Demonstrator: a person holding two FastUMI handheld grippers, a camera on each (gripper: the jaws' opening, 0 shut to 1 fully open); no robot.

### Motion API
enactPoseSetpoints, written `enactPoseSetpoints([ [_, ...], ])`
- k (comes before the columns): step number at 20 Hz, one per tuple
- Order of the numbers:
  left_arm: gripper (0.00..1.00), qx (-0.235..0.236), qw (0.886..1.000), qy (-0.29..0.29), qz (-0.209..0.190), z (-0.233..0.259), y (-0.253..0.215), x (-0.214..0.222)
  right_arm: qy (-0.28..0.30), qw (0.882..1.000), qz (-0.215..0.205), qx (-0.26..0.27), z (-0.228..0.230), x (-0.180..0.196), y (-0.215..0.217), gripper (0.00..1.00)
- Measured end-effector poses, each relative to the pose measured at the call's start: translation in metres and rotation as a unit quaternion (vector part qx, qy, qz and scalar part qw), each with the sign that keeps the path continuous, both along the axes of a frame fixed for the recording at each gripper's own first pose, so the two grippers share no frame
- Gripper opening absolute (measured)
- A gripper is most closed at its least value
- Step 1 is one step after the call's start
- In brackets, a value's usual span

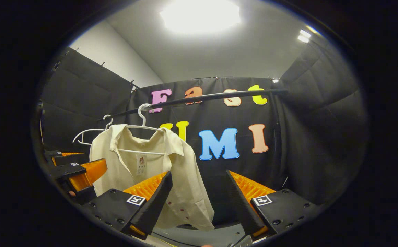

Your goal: Grasp the clothes on the hanger with both hands and then place them into the laundry hamper below.

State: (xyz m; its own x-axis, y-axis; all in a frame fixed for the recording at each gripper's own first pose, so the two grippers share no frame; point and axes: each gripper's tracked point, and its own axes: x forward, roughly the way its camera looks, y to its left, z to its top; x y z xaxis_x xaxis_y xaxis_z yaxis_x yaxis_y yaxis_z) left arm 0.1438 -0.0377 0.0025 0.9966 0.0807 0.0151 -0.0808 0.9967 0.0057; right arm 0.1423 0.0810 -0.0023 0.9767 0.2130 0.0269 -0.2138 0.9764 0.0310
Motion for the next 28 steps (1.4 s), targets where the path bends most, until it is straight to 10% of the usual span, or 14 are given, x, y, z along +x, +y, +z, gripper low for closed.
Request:
enactPoseSetpoints([
  [28,0.90,0.002,0.989,0.043,0.139,-0.061,0.049,0.145,0.057,0.991,0.114,0.049,-0.075,0.181,0.138,0.97],
])
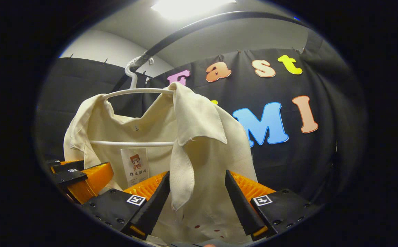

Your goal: Grasp the clothes on the hanger with both hands and then place them into the laundry hamper below.

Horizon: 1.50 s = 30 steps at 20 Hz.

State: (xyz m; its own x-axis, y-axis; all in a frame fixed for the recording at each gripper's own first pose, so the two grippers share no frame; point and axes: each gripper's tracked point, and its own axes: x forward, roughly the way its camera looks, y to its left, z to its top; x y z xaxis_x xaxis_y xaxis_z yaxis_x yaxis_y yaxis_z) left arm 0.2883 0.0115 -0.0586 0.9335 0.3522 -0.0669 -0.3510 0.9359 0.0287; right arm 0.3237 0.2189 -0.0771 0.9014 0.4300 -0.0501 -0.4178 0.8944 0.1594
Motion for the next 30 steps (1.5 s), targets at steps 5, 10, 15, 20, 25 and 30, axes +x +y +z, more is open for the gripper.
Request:
enactPoseSetpoints([
  [5,0.92,0.011,1.000,0.000,0.029,-0.002,0.006,0.008,-0.006,0.999,-0.031,0.011,0.001,0.026,0.003,0.97],
  [10,0.68,0.019,0.998,-0.002,0.063,-0.002,0.030,0.001,-0.016,0.997,-0.071,-0.007,-0.001,0.049,-0.009,0.73],
  [15,0.29,0.025,0.998,-0.004,0.062,0.008,0.040,-0.003,-0.053,0.992,-0.107,-0.041,0.009,0.055,-0.018,0.11],
  [20,0.05,0.008,0.999,-0.008,0.052,0.014,0.047,-0.018,-0.087,0.987,-0.126,-0.046,0.030,0.059,-0.039,0.06],
  [25,0.01,0.066,0.994,-0.038,0.074,0.055,0.069,-0.044,-0.131,0.978,-0.154,-0.047,0.060,0.057,-0.063,0.06],
  [30,0.02,0.085,0.992,-0.037,0.083,0.076,0.088,-0.055,-0.146,0.971,-0.181,-0.045,0.076,0.062,-0.085,0.06],
])
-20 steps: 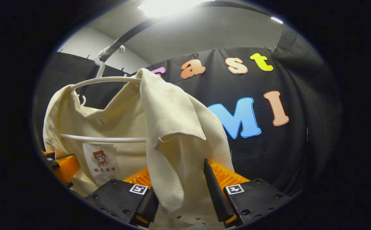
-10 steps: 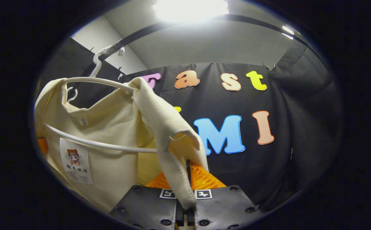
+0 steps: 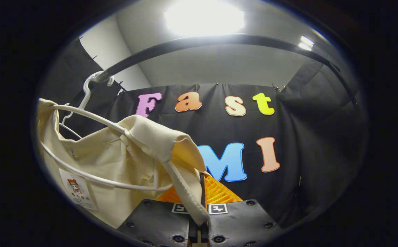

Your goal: Grasp the clothes on the hanger with both hands and then place them into the laundry hamper below.

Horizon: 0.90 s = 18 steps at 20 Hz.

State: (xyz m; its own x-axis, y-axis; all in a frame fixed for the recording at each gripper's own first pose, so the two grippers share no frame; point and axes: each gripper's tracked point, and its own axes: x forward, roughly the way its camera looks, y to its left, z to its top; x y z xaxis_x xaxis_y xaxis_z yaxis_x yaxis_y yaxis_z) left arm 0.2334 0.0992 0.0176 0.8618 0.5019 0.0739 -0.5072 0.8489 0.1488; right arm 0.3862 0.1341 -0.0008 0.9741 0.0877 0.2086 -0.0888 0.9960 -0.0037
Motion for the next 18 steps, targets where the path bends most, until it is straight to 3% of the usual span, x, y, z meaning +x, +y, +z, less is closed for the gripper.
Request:
enactPoseSetpoints([
  [5,0.01,0.019,1.000,-0.009,0.019,0.018,0.020,-0.007,-0.009,1.000,-0.014,0.002,0.006,0.011,-0.014,0.05],
  [10,0.02,0.007,1.000,-0.004,0.019,0.020,0.048,-0.002,-0.004,1.000,-0.017,-0.005,0.006,0.026,-0.020,0.05],
  [14,0.01,-0.029,0.999,-0.002,0.014,0.007,0.061,0.008,0.013,1.000,-0.009,-0.008,-0.006,0.043,-0.020,0.05],
  [18,0.01,-0.056,0.998,0.016,0.000,-0.022,0.060,0.024,0.069,0.998,0.005,-0.001,-0.045,0.061,-0.015,0.05],
])
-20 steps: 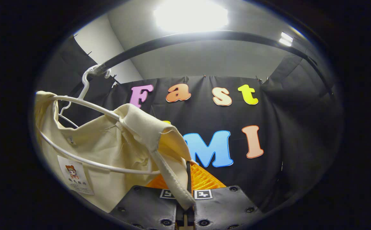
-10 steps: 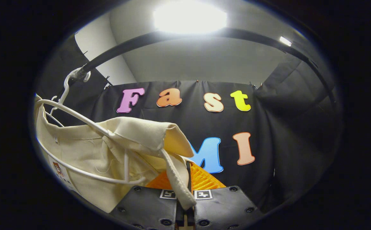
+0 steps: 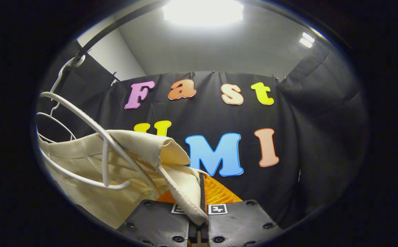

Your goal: Grasp the clothes on the hanger with both hands and then place them into the laundry hamper below.

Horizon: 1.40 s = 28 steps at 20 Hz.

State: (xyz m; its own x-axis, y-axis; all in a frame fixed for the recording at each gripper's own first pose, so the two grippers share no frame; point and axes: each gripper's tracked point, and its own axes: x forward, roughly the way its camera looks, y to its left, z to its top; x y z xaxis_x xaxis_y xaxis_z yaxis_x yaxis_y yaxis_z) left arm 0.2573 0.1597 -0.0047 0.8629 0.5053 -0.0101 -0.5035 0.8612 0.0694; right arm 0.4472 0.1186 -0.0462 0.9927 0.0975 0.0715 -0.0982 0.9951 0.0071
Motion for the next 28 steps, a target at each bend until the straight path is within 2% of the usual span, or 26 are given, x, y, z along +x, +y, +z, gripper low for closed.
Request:
enactPoseSetpoints([
  [5,0.02,0.005,1.000,0.025,-0.002,-0.027,0.007,-0.007,0.021,0.999,0.012,-0.026,-0.028,-0.003,0.009,0.06],
  [10,0.02,-0.027,0.998,0.055,-0.002,-0.069,0.009,0.001,0.050,0.998,0.026,-0.039,-0.058,-0.010,0.020,0.05],
  [15,0.01,-0.009,0.998,0.067,-0.005,-0.083,-0.003,-0.019,0.051,0.996,0.034,-0.058,-0.071,-0.024,0.020,0.06],
  [18,0.00,-0.024,0.997,0.078,-0.005,-0.095,-0.003,-0.018,0.080,0.995,0.033,-0.046,-0.090,-0.032,0.014,0.06],
  [19,0.02,-0.024,0.996,0.080,-0.004,-0.097,-0.006,-0.023,0.086,0.995,0.031,-0.047,-0.095,-0.035,0.011,0.05],
  [22,0.02,-0.019,0.995,0.091,-0.018,-0.105,-0.007,-0.032,0.107,0.992,0.043,-0.054,-0.115,-0.055,0.013,0.05],
  [28,0.01,-0.016,0.994,0.099,-0.049,-0.105,-0.027,-0.045,0.095,0.989,0.096,-0.061,-0.106,-0.115,0.038,0.06],
])
